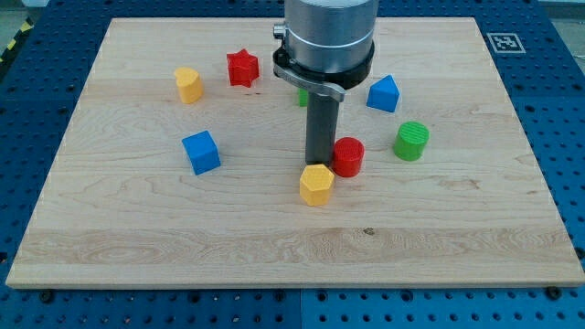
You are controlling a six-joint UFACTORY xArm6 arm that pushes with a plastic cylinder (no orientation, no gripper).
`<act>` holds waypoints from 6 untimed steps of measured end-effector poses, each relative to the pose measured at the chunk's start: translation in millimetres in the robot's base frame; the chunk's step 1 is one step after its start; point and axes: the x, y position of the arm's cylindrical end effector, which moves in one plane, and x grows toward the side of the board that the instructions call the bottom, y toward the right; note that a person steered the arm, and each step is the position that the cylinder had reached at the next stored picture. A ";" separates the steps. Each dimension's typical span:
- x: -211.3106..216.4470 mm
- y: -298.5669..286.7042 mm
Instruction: Place the red circle diagonal to the green circle
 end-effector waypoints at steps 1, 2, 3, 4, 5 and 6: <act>0.0 1.2; -4.6 1.2; -13.3 2.8; -13.3 4.7; -9.0 13.0; 9.9 33.1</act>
